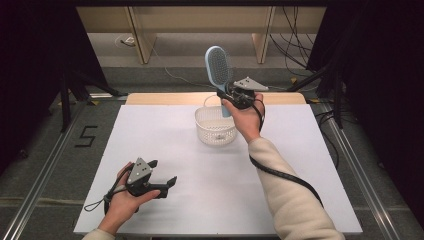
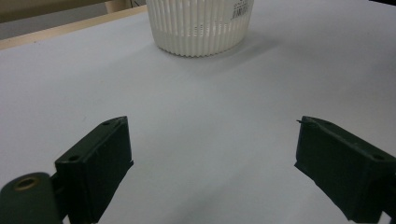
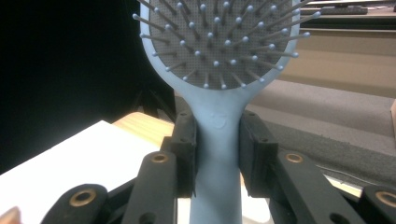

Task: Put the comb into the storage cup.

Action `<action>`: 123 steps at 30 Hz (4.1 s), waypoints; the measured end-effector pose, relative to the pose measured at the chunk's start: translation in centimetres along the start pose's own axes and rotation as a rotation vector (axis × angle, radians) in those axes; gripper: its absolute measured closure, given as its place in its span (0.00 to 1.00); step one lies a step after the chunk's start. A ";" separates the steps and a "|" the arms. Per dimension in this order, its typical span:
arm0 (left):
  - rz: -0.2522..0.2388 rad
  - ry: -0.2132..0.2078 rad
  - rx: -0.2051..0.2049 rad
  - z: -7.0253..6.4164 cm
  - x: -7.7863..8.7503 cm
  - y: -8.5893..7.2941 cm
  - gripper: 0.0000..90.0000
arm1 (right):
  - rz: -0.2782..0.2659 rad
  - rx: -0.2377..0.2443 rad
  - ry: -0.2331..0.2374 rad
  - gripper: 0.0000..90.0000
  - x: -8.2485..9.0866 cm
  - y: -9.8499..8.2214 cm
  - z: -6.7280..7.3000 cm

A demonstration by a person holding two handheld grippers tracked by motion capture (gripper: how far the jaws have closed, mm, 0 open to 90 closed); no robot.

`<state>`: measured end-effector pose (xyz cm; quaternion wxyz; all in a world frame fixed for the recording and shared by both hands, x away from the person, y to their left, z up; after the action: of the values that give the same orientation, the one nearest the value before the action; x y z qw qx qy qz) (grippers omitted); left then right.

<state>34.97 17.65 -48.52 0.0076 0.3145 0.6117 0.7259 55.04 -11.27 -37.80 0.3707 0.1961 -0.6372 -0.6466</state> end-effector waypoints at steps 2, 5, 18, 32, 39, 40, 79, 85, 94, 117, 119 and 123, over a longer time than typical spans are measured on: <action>0.000 0.000 0.000 0.0 0.0 0.0 0.11 | 0.002 0.002 0.000 0.78 -0.1 -0.1 0.0; 0.000 0.000 -0.001 0.0 0.0 0.0 0.11 | 0.003 0.000 -0.001 0.78 -0.1 -0.1 0.0; 0.000 0.000 -0.002 0.0 0.0 0.0 0.11 | 0.017 -0.002 -0.002 0.78 -0.5 -0.7 0.0; 0.000 -0.001 -0.002 0.0 0.0 0.0 0.11 | 0.028 -0.001 -0.004 0.78 -0.7 -1.3 0.1; 0.000 -0.002 -0.003 0.0 0.0 0.0 0.11 | 0.040 0.005 -0.004 0.78 -0.8 -1.5 0.1; 0.001 -0.003 -0.003 0.0 0.0 0.0 0.11 | 0.039 0.005 -0.004 0.78 -0.8 -1.6 0.1; 0.001 -0.003 -0.004 -0.1 0.0 0.0 0.11 | 0.077 0.012 -0.006 0.78 -1.3 -2.9 0.2; 0.001 -0.004 -0.004 -0.1 0.0 0.0 0.11 | 0.079 0.012 -0.010 0.78 -1.2 -3.0 0.2; 0.001 -0.004 -0.004 -0.1 0.0 0.0 0.11 | 0.081 0.014 -0.011 0.78 -1.3 -3.2 0.3; 0.001 -0.004 -0.004 -0.1 0.0 0.0 0.11 | 0.090 0.012 -0.012 0.78 -1.3 -3.8 0.2; 0.001 -0.005 -0.003 -0.1 0.0 0.0 0.11 | 0.089 0.011 -0.012 0.78 -1.3 -3.8 0.2; 0.000 -0.004 -0.002 -0.1 0.0 0.0 0.11 | 0.091 0.012 -0.013 0.78 -1.3 -3.9 0.2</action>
<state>34.91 17.56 -48.53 0.0091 0.3159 0.6110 0.7258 54.86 -10.59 -41.81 0.3942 0.1650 -0.6518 -0.6265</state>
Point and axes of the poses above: each handheld gripper's, and its own axes: x roughly backward along the jaws, y roughly out of its top, z roughly to its left, the point moved 2 cm from there along -x, roughly forward along the jaws, and after that the axes turned 12 degrees about y, right-handed, at the moved point
